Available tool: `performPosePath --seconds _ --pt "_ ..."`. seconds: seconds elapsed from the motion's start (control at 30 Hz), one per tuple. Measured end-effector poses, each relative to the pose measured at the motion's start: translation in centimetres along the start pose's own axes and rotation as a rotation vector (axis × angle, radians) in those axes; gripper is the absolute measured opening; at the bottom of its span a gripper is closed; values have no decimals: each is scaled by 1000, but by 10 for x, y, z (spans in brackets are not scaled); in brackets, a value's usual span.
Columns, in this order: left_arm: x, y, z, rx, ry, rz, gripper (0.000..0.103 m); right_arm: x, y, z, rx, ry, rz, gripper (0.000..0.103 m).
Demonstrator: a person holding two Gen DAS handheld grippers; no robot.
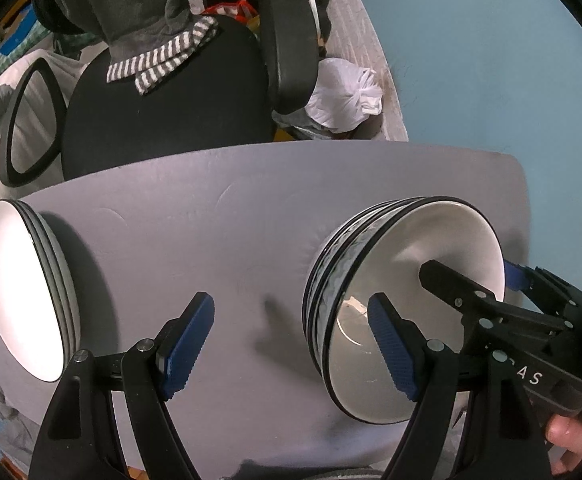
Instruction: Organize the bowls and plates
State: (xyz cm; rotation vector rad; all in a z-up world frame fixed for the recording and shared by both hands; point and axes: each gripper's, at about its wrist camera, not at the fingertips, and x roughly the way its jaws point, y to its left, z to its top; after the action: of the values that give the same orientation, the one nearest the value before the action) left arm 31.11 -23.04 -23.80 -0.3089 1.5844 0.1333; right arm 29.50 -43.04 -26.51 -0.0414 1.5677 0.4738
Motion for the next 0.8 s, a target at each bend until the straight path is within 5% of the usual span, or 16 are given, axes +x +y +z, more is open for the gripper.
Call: performPosePath --seconds 0.2,0.4,0.67,0.8 --pt "6 4 3 -12 24 -20 76 4 0 1 14 6 0 71" --pt "13 7 8 -28 49 -50 56 6 -1 2 39 9 38 67" --pt "8 -8 10 29 24 -57 33 5 6 2 40 12 91 42" --pt "9 -6 12 8 41 -92 26 6 13 3 23 20 91 39"
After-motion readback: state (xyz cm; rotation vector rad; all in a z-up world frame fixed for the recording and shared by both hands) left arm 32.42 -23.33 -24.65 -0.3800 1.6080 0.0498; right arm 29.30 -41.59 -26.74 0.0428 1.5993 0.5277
